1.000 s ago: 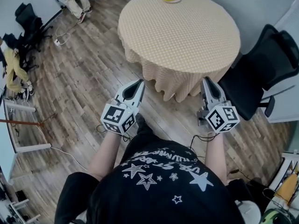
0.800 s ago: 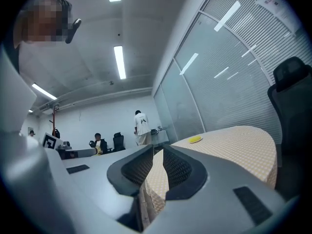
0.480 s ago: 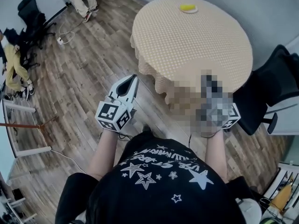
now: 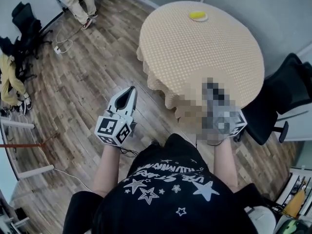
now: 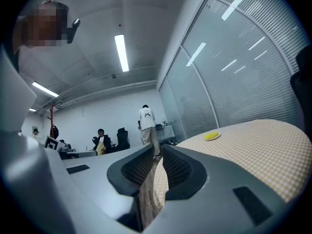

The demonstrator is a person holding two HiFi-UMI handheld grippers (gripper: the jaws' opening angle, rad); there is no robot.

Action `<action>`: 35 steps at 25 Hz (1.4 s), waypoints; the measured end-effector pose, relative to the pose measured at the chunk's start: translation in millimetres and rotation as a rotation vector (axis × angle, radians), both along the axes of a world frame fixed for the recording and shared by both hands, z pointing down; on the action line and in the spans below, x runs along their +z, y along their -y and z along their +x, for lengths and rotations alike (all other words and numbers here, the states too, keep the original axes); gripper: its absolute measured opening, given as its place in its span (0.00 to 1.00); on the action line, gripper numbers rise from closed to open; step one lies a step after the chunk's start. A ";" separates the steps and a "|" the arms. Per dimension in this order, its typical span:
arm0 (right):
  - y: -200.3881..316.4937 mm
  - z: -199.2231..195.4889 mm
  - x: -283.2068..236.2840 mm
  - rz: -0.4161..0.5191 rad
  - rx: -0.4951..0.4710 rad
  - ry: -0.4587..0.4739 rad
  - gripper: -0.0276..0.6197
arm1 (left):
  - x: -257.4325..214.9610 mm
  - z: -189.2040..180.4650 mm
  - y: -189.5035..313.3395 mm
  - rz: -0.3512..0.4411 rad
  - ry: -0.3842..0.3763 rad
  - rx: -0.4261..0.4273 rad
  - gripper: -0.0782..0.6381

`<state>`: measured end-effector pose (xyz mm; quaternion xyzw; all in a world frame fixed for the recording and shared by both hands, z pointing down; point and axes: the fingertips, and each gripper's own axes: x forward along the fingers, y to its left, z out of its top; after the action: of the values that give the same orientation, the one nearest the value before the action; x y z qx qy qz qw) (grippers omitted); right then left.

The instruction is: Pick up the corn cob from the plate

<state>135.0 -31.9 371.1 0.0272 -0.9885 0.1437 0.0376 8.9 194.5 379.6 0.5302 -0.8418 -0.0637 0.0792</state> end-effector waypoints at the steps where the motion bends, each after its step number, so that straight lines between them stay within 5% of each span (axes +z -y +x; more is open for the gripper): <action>1: 2.7 -5.0 1.6 0.006 0.002 -0.005 0.13 | 1.9 -4.4 0.1 -0.001 -0.003 -0.002 0.12; 7: 30.0 -49.6 11.3 -0.005 -0.021 0.006 0.13 | 11.2 -36.5 12.3 -0.021 -0.015 -0.029 0.13; 13: 67.1 -126.8 18.2 -0.141 -0.007 0.075 0.14 | 13.5 -90.9 35.9 -0.073 0.003 -0.036 0.12; 20: 101.9 -211.5 24.1 -0.136 -0.010 0.060 0.16 | 12.4 -169.7 83.1 -0.101 -0.001 0.013 0.12; 35: 200.8 -244.5 50.9 -0.205 0.159 0.066 0.16 | 21.5 -237.8 192.8 -0.139 -0.008 0.173 0.12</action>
<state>-109.5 -232.8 422.0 0.0967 -0.9641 0.2472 -0.0039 -228.9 1.7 401.1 0.5939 -0.7949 -0.0003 0.1242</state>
